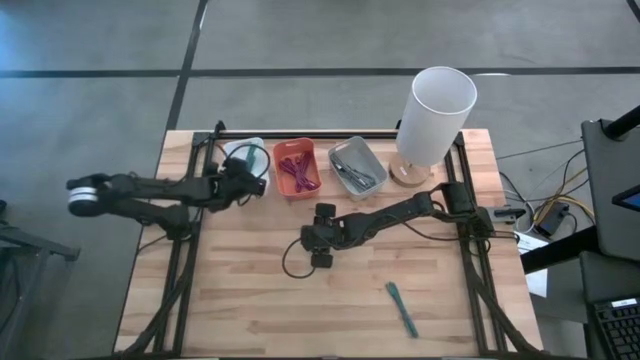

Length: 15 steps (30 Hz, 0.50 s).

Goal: Pick & Place USB Port
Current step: Put the top black and blue USB cable into the white bin, then put the black and blue USB cable into the white bin

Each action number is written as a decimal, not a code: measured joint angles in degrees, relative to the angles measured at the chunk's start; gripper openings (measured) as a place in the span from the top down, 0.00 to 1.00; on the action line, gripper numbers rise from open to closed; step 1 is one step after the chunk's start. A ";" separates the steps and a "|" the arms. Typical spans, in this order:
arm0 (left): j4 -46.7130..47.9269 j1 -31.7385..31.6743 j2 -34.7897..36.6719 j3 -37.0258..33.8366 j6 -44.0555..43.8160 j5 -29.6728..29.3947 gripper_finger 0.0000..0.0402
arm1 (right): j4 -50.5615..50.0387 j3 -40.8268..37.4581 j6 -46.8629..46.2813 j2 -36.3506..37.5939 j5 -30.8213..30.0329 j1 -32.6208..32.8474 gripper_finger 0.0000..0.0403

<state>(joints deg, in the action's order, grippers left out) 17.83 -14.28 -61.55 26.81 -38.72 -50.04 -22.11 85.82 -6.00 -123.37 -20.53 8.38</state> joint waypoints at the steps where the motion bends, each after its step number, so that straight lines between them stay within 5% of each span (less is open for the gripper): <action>1: -0.09 -0.83 -0.55 0.00 -0.28 0.09 0.94 | 0.02 0.00 0.00 0.00 0.00 0.00 0.53; 15: -0.44 -4.05 -6.00 0.06 -1.97 0.72 0.79 | 0.06 0.00 -0.02 -0.02 0.96 0.00 0.53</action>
<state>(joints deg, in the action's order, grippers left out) 17.39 -18.33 -67.55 26.86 -40.69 -49.32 -22.04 85.82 -6.02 -123.39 -19.58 8.38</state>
